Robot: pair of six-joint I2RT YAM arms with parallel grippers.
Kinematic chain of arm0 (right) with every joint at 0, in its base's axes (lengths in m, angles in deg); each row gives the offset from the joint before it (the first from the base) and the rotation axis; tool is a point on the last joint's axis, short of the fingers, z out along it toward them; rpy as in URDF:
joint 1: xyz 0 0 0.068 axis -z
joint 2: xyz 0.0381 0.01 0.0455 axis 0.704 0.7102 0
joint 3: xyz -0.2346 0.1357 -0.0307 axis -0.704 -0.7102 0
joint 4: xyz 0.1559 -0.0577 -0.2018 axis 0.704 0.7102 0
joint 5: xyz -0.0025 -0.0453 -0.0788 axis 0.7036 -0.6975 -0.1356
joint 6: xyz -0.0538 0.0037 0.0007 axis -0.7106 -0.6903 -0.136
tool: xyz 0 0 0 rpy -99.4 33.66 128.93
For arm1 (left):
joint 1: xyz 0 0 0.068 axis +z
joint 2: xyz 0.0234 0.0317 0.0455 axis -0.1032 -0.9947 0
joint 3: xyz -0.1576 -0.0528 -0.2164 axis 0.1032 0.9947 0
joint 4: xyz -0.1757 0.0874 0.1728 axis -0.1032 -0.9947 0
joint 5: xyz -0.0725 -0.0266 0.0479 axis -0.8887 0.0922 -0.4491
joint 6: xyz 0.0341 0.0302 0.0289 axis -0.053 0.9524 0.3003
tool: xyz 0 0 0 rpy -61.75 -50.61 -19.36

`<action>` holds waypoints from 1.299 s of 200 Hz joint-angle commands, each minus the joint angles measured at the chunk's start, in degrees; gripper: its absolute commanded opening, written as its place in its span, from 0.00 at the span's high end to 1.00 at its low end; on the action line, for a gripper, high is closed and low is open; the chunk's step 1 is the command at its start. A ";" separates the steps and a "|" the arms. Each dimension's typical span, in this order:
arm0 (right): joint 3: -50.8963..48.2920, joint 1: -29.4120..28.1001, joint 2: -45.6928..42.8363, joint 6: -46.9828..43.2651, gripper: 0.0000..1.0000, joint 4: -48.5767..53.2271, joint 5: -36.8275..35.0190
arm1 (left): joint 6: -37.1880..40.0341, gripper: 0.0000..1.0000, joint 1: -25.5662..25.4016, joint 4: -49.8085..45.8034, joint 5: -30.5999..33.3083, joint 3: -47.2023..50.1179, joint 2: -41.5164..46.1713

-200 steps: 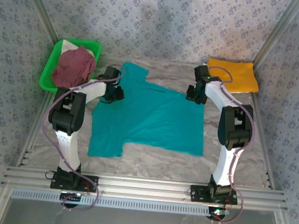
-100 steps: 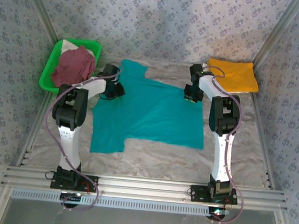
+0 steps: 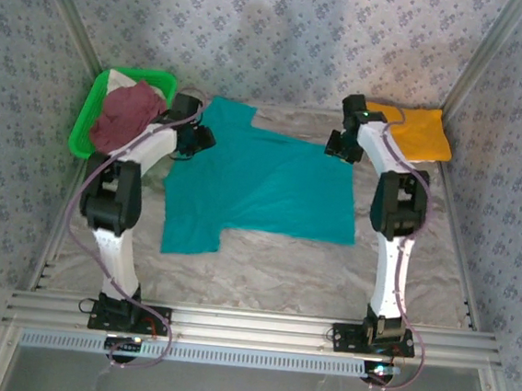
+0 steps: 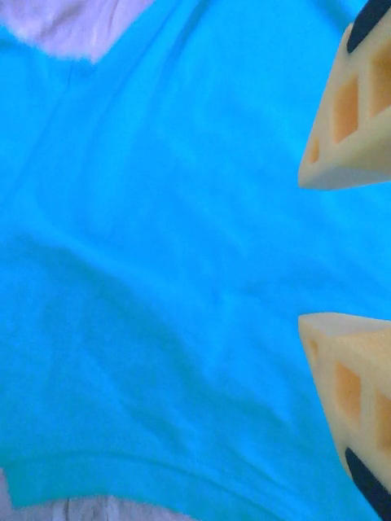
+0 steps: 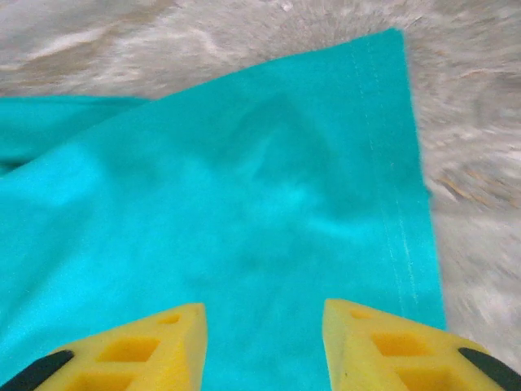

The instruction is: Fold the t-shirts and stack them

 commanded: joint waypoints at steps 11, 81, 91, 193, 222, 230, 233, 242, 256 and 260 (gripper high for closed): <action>-22.72 -2.61 -26.30 -1.55 0.50 -12.67 -1.13 | -0.57 0.51 -3.91 2.18 5.62 17.80 20.20; -68.34 -3.09 -55.98 1.90 0.38 -30.57 -1.30 | -5.16 0.45 0.44 -13.69 5.11 46.28 48.87; -70.17 -2.92 -56.41 2.49 0.38 -30.35 -1.12 | -5.55 0.46 1.70 -14.92 4.07 47.11 49.40; -75.11 -0.45 -52.36 5.20 0.38 -34.71 -1.10 | -7.44 0.51 3.09 -13.76 -0.47 54.99 44.71; -76.30 -0.36 -51.38 5.82 0.38 -37.26 0.02 | -6.93 0.52 3.10 -7.42 -1.12 56.18 42.45; -76.28 -0.37 -51.11 5.87 0.38 -37.28 0.10 | -6.78 0.53 3.11 -6.07 -1.31 56.40 41.53; -76.28 -0.38 -51.06 5.88 0.38 -37.28 0.15 | -6.74 0.53 3.10 -5.55 -1.33 56.48 41.11; -76.45 -0.33 -51.11 5.68 0.38 -37.41 0.07 | -6.43 0.57 3.19 -4.44 -1.16 56.66 39.84; -76.93 -0.36 -51.36 5.40 0.38 -37.84 -0.28 | -6.20 0.67 3.15 -2.89 -0.80 56.81 38.20; -77.03 -0.35 -51.45 5.25 0.38 -37.97 -0.39 | -6.07 0.69 3.19 -2.37 -0.76 56.82 37.83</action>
